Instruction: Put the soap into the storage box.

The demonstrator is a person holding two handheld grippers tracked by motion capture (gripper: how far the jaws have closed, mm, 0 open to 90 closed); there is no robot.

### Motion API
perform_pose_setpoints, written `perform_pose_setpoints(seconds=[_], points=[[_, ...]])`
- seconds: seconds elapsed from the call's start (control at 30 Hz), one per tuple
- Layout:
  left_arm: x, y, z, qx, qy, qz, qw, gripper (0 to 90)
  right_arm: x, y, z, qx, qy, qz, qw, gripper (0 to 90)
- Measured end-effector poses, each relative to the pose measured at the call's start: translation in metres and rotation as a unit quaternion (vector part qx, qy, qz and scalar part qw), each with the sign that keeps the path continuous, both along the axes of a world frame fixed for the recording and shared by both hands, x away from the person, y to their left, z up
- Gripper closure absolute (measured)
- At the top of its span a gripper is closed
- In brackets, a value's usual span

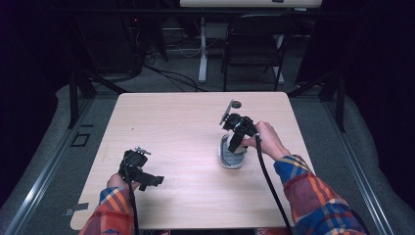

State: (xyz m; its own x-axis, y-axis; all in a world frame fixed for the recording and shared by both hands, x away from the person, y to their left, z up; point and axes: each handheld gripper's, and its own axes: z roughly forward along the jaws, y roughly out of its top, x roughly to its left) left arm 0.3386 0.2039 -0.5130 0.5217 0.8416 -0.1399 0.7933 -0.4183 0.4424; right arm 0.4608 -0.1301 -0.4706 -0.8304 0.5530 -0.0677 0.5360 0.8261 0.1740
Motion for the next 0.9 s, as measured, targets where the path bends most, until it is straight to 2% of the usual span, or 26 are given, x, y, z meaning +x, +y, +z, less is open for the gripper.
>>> perform_pose_setpoints(seconds=[0.47, 0.67, 0.9], points=[[0.000, 0.000, 0.000, 0.001, 0.001, -0.001, 1.0000, 0.2, 0.003, 0.013, -0.014, -0.003, 0.010, 0.011, 0.9999, 24.3], [0.000, -0.001, 0.000, 0.003, 0.002, -0.003, 1.0000, 0.2, 0.003, 0.011, -0.022, -0.009, 0.012, 0.016, 0.9998, 24.3], [0.000, -0.001, 0.000, 0.006, 0.003, -0.005, 1.0000, 0.3, 0.003, 0.010, -0.030, -0.006, 0.016, 0.014, 0.9998, 24.3]])
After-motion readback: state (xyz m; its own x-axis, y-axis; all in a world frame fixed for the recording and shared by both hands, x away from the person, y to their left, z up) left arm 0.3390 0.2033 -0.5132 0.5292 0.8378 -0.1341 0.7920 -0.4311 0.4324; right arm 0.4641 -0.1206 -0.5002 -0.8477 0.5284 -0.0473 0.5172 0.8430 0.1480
